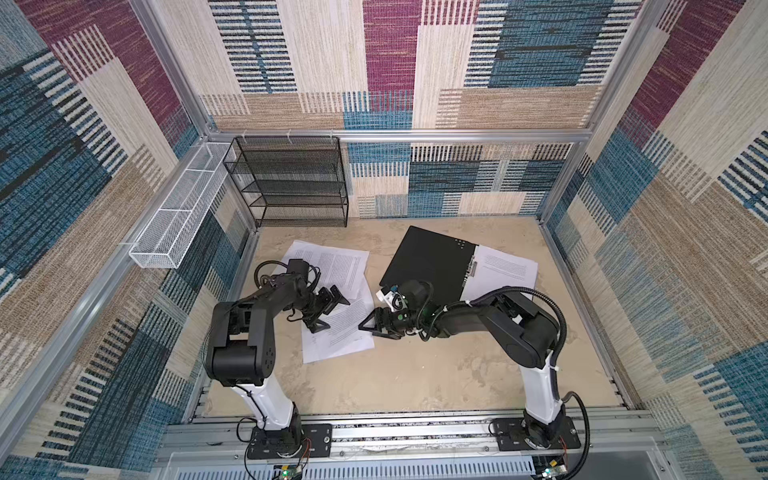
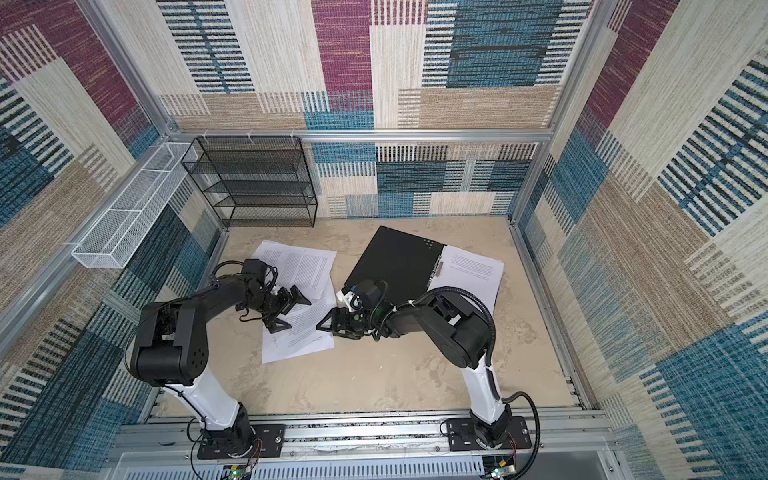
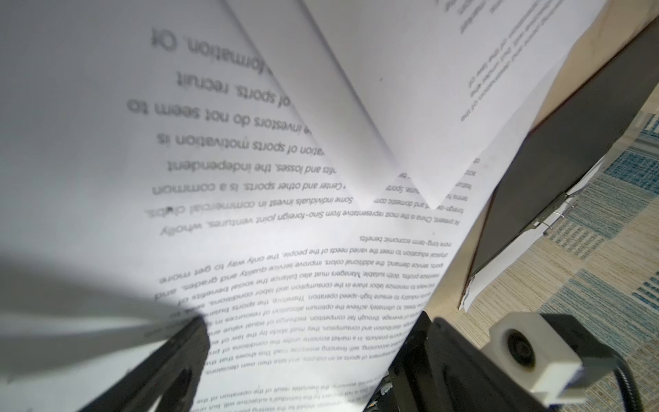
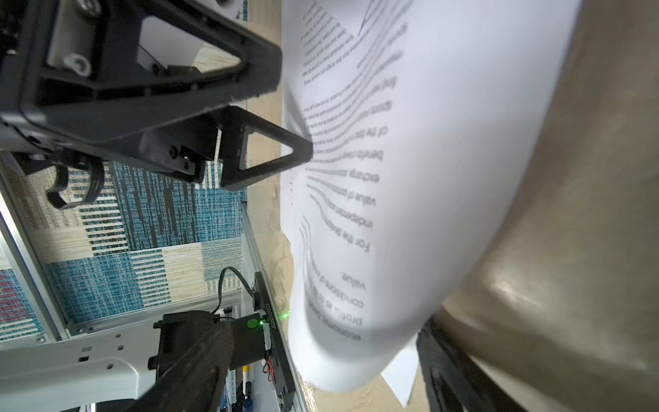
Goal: Put the files into the folder
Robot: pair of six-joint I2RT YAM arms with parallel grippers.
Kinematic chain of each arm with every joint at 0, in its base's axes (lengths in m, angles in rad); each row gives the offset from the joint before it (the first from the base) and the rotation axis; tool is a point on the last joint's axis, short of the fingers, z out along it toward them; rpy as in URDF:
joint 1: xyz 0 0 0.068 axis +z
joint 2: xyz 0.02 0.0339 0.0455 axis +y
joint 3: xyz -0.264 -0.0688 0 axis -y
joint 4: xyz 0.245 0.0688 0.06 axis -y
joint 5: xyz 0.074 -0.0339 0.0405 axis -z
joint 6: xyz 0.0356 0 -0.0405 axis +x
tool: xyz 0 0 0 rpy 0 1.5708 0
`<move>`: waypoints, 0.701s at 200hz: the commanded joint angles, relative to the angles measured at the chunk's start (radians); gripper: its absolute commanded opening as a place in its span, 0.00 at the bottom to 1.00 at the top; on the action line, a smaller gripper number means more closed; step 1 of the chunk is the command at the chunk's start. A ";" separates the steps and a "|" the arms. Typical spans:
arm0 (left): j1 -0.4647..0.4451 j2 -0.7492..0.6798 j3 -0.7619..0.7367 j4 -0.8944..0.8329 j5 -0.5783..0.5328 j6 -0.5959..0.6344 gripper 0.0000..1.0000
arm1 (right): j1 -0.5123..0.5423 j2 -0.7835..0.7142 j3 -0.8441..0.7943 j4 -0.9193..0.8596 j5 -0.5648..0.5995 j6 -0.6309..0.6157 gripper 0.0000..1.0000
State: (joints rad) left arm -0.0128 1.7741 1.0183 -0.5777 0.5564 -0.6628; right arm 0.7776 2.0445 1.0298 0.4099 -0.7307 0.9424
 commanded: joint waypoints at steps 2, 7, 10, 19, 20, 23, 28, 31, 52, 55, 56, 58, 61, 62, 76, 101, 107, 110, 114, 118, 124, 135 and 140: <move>-0.005 0.053 -0.045 -0.028 -0.092 0.003 1.00 | 0.000 0.024 0.042 0.022 0.002 0.014 0.85; -0.004 0.052 -0.046 -0.028 -0.094 0.005 1.00 | 0.000 0.031 0.066 -0.011 0.022 -0.011 0.85; -0.004 0.052 -0.046 -0.029 -0.094 0.005 1.00 | -0.001 0.037 0.083 -0.029 0.031 -0.025 0.85; -0.004 0.050 -0.048 -0.029 -0.096 0.009 1.00 | -0.006 0.057 0.119 -0.052 0.037 -0.058 0.86; -0.003 0.050 -0.048 -0.029 -0.096 0.009 1.00 | -0.007 0.058 0.121 -0.052 0.037 -0.060 0.86; -0.003 0.050 -0.049 -0.031 -0.094 0.010 1.00 | -0.011 0.066 0.132 -0.053 0.036 -0.067 0.86; -0.001 0.051 -0.048 -0.034 -0.091 0.012 1.00 | -0.015 0.076 0.142 -0.051 0.036 -0.073 0.86; -0.001 0.051 -0.047 -0.035 -0.091 0.014 1.00 | -0.017 0.081 0.147 -0.048 0.036 -0.078 0.86; 0.002 0.050 -0.043 -0.051 -0.097 0.030 1.00 | -0.034 0.106 0.188 -0.069 0.041 -0.120 0.86; 0.002 0.048 -0.043 -0.052 -0.100 0.032 1.00 | -0.037 0.106 0.191 -0.075 0.046 -0.128 0.86; 0.003 0.048 -0.043 -0.052 -0.100 0.033 1.00 | -0.038 0.105 0.191 -0.076 0.047 -0.130 0.86; 0.003 0.047 -0.043 -0.053 -0.100 0.034 1.00 | -0.040 0.105 0.192 -0.077 0.050 -0.136 0.86; 0.004 0.044 -0.044 -0.054 -0.101 0.033 1.00 | -0.043 0.103 0.194 -0.077 0.054 -0.143 0.86; 0.004 0.044 -0.044 -0.054 -0.101 0.033 1.00 | -0.045 0.102 0.193 -0.077 0.055 -0.145 0.86; 0.007 0.039 -0.047 -0.057 -0.102 0.037 1.00 | -0.063 0.107 0.210 -0.088 0.045 -0.176 0.86; 0.013 0.041 -0.044 -0.060 -0.091 0.042 1.00 | -0.082 0.155 0.290 -0.128 0.003 -0.232 0.82; 0.013 0.041 -0.043 -0.062 -0.093 0.042 1.00 | -0.084 0.174 0.318 -0.139 -0.013 -0.241 0.80; 0.014 0.042 -0.043 -0.063 -0.093 0.043 1.00 | -0.086 0.185 0.336 -0.147 -0.022 -0.249 0.78; 0.014 0.041 -0.042 -0.064 -0.092 0.043 1.00 | -0.086 0.193 0.348 -0.156 -0.025 -0.253 0.76; 0.015 0.041 -0.043 -0.063 -0.090 0.043 1.00 | -0.086 0.203 0.363 -0.169 -0.025 -0.260 0.74; 0.016 0.041 -0.041 -0.065 -0.091 0.044 1.00 | -0.086 0.213 0.384 -0.185 -0.027 -0.267 0.70; 0.017 0.040 -0.040 -0.067 -0.091 0.046 1.00 | -0.086 0.228 0.403 -0.199 -0.027 -0.265 0.63; 0.019 0.040 -0.040 -0.069 -0.090 0.047 1.00 | -0.086 0.232 0.410 -0.210 -0.023 -0.263 0.59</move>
State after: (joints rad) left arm 0.0109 1.7737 1.0111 -0.5797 0.5930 -0.6579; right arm 0.6899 2.2509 1.3968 0.2554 -0.7269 0.7166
